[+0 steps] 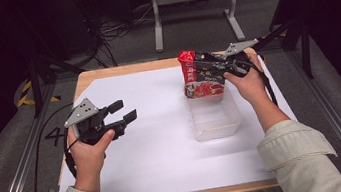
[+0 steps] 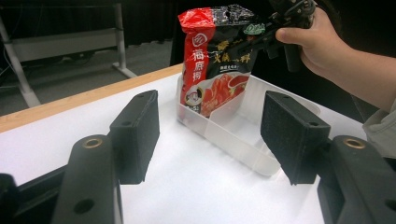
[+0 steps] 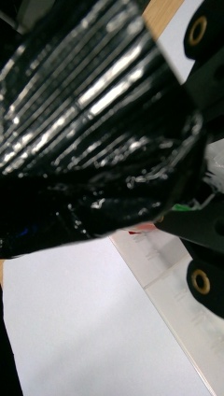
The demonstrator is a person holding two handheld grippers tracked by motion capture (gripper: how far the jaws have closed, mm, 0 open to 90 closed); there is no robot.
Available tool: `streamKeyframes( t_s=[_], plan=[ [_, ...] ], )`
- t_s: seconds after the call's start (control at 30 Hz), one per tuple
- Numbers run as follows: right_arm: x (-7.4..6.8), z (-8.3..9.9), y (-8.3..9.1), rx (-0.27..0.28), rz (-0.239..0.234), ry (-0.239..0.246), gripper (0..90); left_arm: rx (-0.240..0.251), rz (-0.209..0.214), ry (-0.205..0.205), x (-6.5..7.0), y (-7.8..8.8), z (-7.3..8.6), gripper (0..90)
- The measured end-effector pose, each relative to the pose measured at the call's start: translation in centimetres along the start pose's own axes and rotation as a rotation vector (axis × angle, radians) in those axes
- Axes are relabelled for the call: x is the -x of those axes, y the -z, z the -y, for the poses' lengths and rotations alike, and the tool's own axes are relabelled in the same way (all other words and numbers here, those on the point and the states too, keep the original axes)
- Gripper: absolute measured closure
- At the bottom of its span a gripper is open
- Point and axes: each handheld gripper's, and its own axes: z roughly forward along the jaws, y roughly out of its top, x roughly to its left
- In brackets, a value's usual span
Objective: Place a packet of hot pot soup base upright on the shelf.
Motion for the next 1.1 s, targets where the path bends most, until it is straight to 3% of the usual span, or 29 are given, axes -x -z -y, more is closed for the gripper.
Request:
streamKeyframes(
  t_s=[0.43, 0.5, 0.6, 0.7, 0.93, 1.1],
  plan=[
    [-0.2, 0.6, 0.3, 0.009, 0.001, -0.003, 74.4, -0.020, -0.011, 0.004, -0.1, -0.2, 0.5, 35.0],
    [0.0, 0.6, 0.4, 0.034, -0.011, -0.029, 64.5, -0.027, -0.014, 0.002, -0.1, -0.2, 0.6, 34.1],
    [0.1, 0.7, 0.9, 0.081, -0.018, -0.047, 41.2, -0.032, -0.020, 0.008, -0.2, -0.1, 0.8, 32.1],
    [0.0, 0.8, 1.3, 0.105, -0.020, -0.044, 33.1, -0.037, -0.028, 0.002, -0.2, 0.0, 1.1, 30.3],
    [-0.3, 2.0, 5.4, 0.217, -0.023, -0.067, 26.8, -0.051, -0.049, -0.016, 0.0, 0.5, 1.9, 24.4],
    [-1.0, 3.4, 8.2, 0.247, -0.027, -0.059, 25.7, -0.068, -0.054, -0.029, 0.1, 0.6, 2.6, 21.0]
  ],
)
